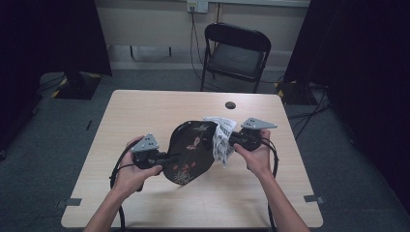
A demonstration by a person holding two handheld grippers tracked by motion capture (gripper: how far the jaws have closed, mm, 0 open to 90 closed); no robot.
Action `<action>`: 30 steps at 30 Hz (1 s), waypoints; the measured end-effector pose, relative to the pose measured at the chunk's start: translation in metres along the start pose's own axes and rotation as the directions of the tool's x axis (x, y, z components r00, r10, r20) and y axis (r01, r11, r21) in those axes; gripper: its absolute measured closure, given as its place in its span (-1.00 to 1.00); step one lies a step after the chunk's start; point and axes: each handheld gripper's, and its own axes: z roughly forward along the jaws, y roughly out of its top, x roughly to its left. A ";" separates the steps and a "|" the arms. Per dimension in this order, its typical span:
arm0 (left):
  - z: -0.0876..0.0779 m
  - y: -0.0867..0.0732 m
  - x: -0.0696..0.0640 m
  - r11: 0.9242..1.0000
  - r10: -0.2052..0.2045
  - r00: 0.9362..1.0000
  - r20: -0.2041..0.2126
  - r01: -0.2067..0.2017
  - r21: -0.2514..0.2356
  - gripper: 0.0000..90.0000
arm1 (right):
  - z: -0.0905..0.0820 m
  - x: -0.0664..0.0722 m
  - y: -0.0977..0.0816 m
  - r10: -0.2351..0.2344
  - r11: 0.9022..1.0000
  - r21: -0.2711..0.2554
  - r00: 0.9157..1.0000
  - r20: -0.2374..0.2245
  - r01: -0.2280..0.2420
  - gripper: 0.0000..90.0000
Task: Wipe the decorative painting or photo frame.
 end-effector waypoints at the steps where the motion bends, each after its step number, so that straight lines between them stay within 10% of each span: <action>1: 0.000 0.000 0.000 1.000 -0.001 1.000 0.000 0.001 0.000 0.79 | 0.002 0.000 -0.002 0.006 1.000 0.029 1.000 -0.010 -0.006 0.91; 10: 0.001 0.001 0.000 1.000 0.001 1.000 0.001 -0.001 0.001 0.79 | 0.017 -0.003 -0.019 0.010 0.992 0.127 1.000 -0.002 -0.009 0.91; 22: 0.000 0.001 0.000 1.000 0.003 1.000 -0.001 -0.003 0.008 0.79 | 0.001 0.002 -0.004 0.000 1.000 0.009 1.000 0.010 0.000 0.92; 30: -0.001 0.002 0.000 1.000 -0.001 1.000 -0.005 0.001 0.008 0.79 | 0.019 -0.002 -0.023 0.032 0.994 0.106 0.999 -0.003 -0.031 0.92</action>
